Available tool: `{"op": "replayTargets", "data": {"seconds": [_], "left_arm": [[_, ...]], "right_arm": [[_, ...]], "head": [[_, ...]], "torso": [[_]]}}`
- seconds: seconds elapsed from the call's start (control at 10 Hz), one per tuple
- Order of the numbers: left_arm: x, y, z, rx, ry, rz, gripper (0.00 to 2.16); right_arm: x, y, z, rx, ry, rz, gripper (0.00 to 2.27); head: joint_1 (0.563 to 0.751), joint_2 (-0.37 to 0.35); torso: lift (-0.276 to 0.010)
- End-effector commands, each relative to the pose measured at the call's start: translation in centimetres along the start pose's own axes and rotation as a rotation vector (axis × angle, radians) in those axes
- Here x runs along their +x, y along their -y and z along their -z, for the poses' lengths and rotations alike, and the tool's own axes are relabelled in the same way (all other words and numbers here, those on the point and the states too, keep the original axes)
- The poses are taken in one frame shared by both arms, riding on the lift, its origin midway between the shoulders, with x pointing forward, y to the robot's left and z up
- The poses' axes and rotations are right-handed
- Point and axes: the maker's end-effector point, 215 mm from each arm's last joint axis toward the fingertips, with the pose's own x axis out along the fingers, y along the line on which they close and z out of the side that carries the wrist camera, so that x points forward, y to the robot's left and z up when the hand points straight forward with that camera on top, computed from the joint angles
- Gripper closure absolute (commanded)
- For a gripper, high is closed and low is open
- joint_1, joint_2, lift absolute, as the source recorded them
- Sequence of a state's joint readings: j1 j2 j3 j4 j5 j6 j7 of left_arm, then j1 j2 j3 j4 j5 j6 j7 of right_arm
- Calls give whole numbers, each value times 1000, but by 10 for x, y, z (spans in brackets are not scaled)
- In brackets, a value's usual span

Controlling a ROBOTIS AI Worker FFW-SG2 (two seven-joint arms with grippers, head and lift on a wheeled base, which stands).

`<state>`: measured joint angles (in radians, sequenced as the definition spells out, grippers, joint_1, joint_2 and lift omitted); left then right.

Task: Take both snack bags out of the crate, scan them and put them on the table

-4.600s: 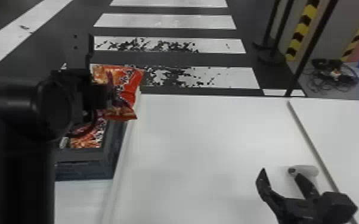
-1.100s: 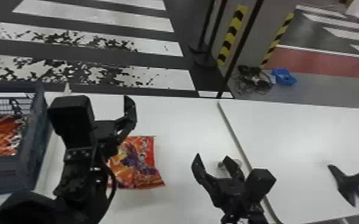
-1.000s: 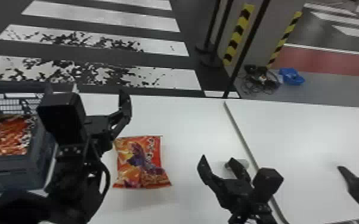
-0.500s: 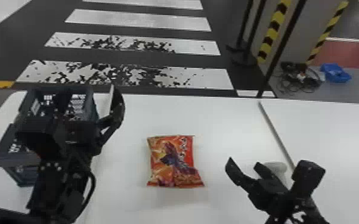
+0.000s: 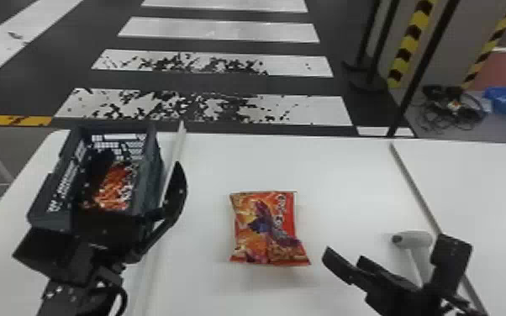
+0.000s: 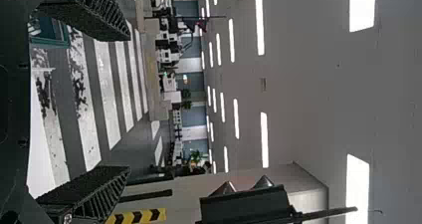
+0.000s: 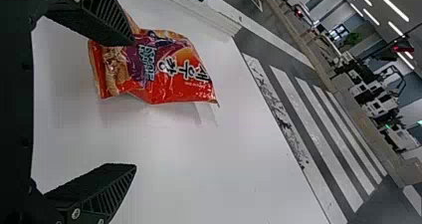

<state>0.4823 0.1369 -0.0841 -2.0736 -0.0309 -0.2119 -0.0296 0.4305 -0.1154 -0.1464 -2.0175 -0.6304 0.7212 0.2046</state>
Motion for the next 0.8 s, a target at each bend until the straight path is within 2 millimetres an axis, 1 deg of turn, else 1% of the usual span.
{"op": "replayTargets", "data": {"seconds": [0.0,0.1,0.2,0.3,0.4,0.7], "left_arm": [[-14,-3,-1,1,17,23,66],[-21,-2,4,-23,10,54,66],[-28,0,12,-36,-4,75,63],[-37,-5,14,-64,4,75,66],[-44,-10,18,-68,-6,61,66],[-63,-19,35,-84,-41,22,66]], "right_arm": [[-2,-8,7,7,-44,-29,124],[-2,-13,11,10,-69,-49,124],[-1,-18,22,20,-123,-60,120],[0,-25,23,26,-136,-84,117],[3,-27,25,37,-150,-98,113],[24,-30,35,109,-210,-148,113]], "head": [[695,-15],[695,-4],[695,5],[695,16],[695,34],[695,83]], "torso": [[-95],[-95],[-95],[-95],[-95],[-95]]}}
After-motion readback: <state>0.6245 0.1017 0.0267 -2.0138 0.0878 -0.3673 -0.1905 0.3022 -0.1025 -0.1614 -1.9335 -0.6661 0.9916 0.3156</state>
